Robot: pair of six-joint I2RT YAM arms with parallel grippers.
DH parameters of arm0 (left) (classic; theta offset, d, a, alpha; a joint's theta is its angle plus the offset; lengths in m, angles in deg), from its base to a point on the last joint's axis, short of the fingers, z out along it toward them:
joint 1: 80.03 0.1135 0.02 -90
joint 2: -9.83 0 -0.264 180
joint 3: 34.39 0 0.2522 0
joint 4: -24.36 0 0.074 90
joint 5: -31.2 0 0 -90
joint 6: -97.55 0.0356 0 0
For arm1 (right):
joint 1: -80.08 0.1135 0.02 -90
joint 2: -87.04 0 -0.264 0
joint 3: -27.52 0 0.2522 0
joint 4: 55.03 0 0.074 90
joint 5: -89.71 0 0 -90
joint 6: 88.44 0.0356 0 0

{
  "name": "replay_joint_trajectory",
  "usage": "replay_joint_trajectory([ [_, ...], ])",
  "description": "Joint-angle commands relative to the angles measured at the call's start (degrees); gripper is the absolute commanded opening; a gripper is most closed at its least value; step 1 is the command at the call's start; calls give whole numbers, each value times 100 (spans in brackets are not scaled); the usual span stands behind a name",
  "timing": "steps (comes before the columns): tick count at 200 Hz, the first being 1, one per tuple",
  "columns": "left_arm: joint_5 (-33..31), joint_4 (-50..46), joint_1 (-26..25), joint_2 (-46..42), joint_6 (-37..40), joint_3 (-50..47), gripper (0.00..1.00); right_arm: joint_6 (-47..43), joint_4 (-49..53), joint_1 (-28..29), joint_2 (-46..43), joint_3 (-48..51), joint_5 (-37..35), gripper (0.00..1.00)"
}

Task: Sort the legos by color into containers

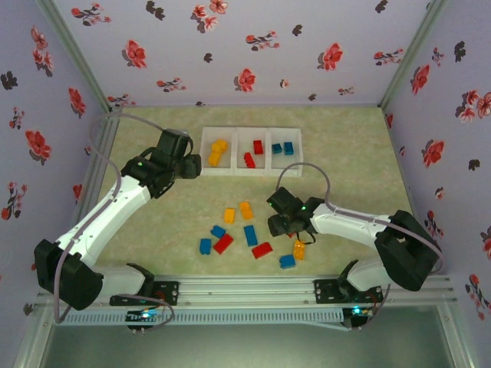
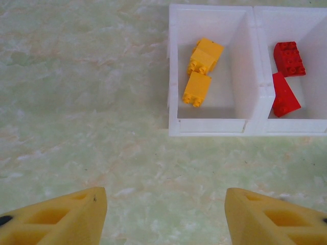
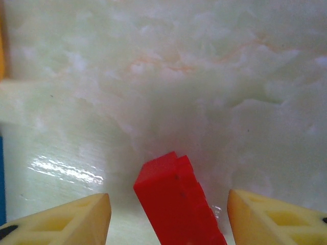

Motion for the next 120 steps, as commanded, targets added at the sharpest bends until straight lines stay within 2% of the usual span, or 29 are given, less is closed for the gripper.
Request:
replay_joint_trajectory([
  [1, -135, -107, -11, 1, 2, -49, 63, 168, 172, 53, -88, 94, -113, 60],
  [34, -133, -99, -11, 11, 1, -59, 62, 168, 145, 53, -69, 94, -90, 53],
  [66, -137, -77, -11, -2, -21, -103, 62, 167, 145, 51, -52, 76, -151, 30],
  [89, -129, -65, -11, -27, -8, -143, 61, 96, 119, 55, -71, -58, -222, 24],
  [120, -115, -37, -22, -62, -39, -160, 61, -204, 181, 46, -76, -672, -415, 21],
])
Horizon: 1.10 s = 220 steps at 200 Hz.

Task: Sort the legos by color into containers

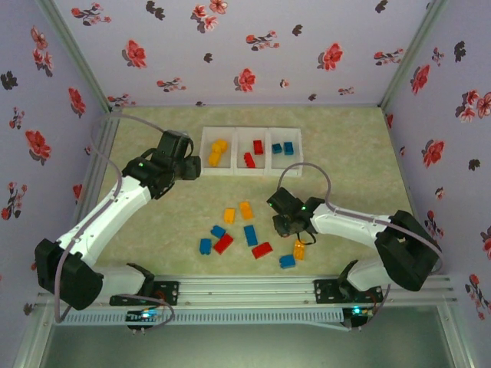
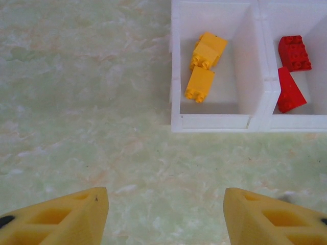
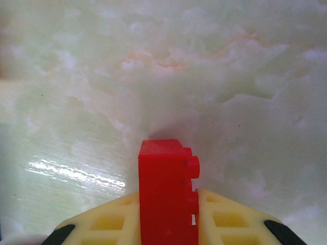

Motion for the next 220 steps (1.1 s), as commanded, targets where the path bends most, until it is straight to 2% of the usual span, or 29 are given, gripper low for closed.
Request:
replay_joint_trajectory([
  [1, -102, -39, -21, -67, -37, -71, 61, -276, 54, 33, -65, -586, -319, 21],
  [42, 8, -24, -20, -225, -91, -225, 61, -878, 261, -170, 371, -1999, -502, 19],
  [92, 7, -148, -29, -378, -117, -314, 61, -1110, -280, -700, 1263, -3399, -317, 18],
  [131, 19, -162, -29, -486, -107, -345, 62, -1038, -541, -1095, 2141, -4345, 49, 18],
  [198, 28, -265, -40, -479, -125, -267, 62, -663, -787, -1416, 3364, -5497, 528, 19],
  [208, 23, -283, -46, -477, -134, -262, 62, -598, -799, -1453, 3496, -5619, 680, 23],
  [220, 24, -310, -55, -481, -139, -249, 63, -601, -723, -1489, 3653, -5815, 1051, 44],
])
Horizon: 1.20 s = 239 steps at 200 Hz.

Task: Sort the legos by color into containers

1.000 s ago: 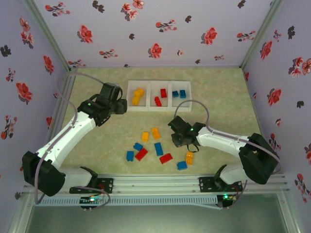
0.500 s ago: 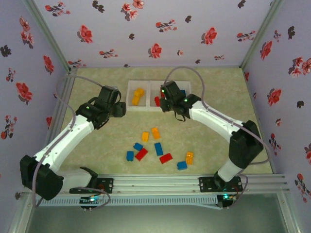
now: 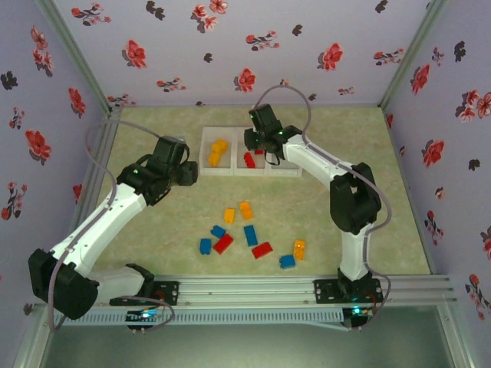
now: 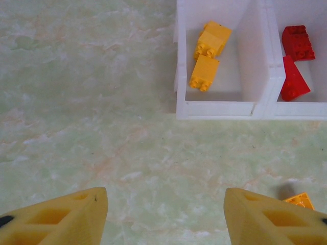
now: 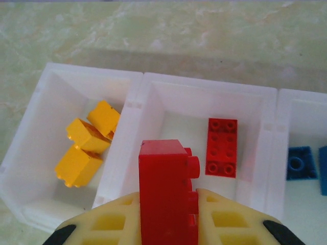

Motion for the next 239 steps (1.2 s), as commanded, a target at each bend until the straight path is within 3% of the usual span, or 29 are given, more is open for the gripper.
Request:
replay_joint_trajectory([
  [1, 2, -195, -48, -96, -113, 44, 63, 170, -40, -86, 281, -425, 635, 45],
  [12, 2, -233, -57, -91, -110, 61, 66, 145, 85, -78, 338, -531, 678, 55],
  [29, 2, -288, -67, -89, -118, 70, 66, 117, 106, -78, 249, -419, 627, 58],
  [136, 3, -327, -110, -2, -172, 97, 66, -6, -52, -78, -949, 714, 607, 60],
  [200, 56, -771, -544, 261, -771, -196, 64, -61, -71, -44, -1269, 1218, 565, 60],
  [239, 411, -736, -818, 305, -540, -370, 64, 20, -186, 9, -1370, 1644, 581, 62],
])
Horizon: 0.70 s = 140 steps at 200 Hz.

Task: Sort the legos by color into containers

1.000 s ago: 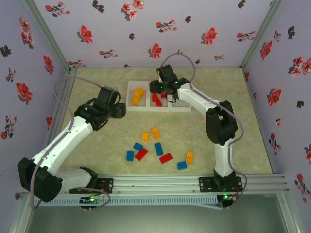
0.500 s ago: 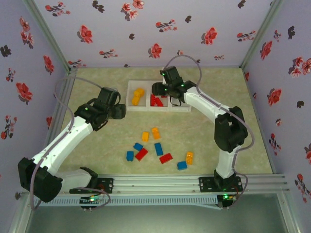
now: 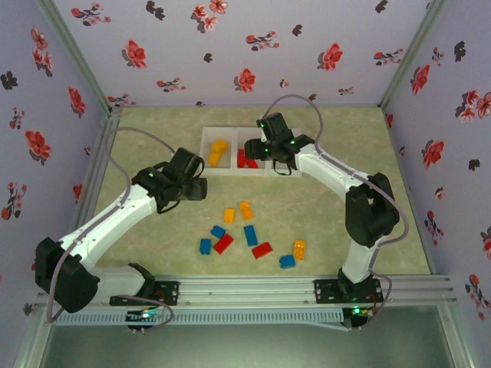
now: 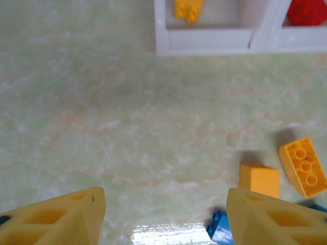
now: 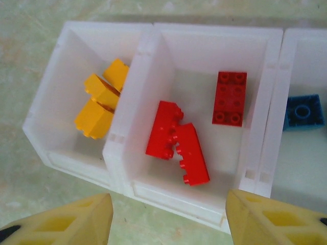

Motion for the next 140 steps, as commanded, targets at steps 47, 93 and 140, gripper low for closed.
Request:
replay_joint_trajectory([
  [47, 463, -120, -558, 323, -180, -256, 64, 137, -226, 132, -386, 663, 55, 62],
  [93, 756, 71, -1027, 407, -517, -741, 63, 146, -175, 171, -476, 817, 28, 62],
  [140, 822, -163, -1459, 96, -1432, -1346, 63, 98, -53, 214, -552, 868, -85, 63],
])
